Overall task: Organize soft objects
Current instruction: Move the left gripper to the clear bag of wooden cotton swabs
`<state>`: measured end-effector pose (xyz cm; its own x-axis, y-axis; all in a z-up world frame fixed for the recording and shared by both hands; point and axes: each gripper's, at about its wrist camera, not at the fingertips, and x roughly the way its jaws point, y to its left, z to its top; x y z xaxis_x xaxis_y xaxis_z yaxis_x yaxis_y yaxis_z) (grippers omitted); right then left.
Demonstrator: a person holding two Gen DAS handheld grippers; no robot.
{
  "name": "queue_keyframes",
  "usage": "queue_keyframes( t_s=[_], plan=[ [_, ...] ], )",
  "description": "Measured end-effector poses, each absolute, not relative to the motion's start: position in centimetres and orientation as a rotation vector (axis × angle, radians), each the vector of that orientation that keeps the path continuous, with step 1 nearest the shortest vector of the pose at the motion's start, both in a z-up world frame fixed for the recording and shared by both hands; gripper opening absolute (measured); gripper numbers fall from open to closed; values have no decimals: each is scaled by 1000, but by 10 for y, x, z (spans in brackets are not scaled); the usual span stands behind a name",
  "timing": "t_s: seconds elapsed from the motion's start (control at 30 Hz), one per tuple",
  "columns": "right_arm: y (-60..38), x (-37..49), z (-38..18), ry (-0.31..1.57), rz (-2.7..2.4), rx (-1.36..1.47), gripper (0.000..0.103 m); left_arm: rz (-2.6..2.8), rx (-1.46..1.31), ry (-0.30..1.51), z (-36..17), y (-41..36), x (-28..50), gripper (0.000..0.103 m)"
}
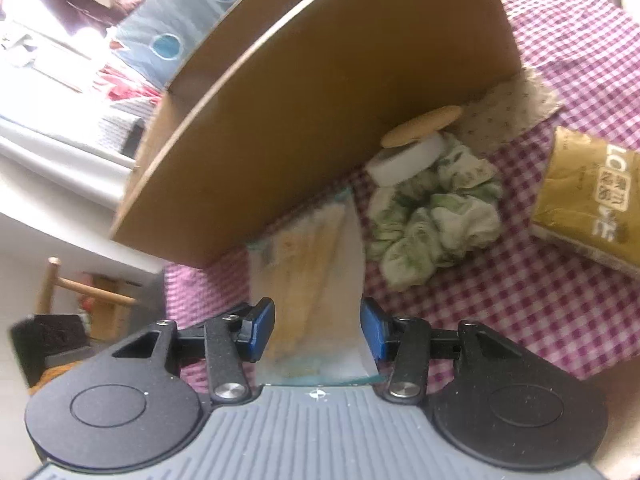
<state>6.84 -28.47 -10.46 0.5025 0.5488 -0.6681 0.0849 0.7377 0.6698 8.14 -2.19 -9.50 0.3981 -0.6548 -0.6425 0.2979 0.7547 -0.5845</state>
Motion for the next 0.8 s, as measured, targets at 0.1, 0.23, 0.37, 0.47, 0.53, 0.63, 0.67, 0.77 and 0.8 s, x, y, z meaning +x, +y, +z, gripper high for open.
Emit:
queue_keyframes(
  t_s=[0.1, 0.23, 0.37, 0.47, 0.53, 0.63, 0.67, 0.77, 0.8],
  plan=[
    [-285, 68, -105, 1021, 329, 724, 50, -636, -459, 981, -92, -10, 78, 58],
    [-285, 72, -112, 1038, 333, 751, 49, -669, -567, 981, -92, 9, 75, 58],
    [-279, 77, -117, 1050, 345, 754, 46, -689, -652, 980, -96, 23, 73, 58],
    [-274, 79, -117, 1048, 357, 746, 44, -672, -651, 999, -99, 31, 73, 58],
    [-273, 80, -117, 1048, 368, 747, 43, -649, -607, 1010, -99, 31, 72, 56],
    [-266, 82, -116, 1046, 363, 724, 41, -641, -531, 999, -97, 26, 69, 53],
    [-265, 83, -116, 1045, 360, 716, 40, -632, -486, 994, -95, 24, 67, 52],
    [-262, 83, -115, 1041, 360, 703, 38, -610, -397, 988, -92, 16, 62, 48],
    [-260, 83, -114, 1034, 362, 690, 33, -608, -369, 978, -91, 14, 60, 48]
  ],
)
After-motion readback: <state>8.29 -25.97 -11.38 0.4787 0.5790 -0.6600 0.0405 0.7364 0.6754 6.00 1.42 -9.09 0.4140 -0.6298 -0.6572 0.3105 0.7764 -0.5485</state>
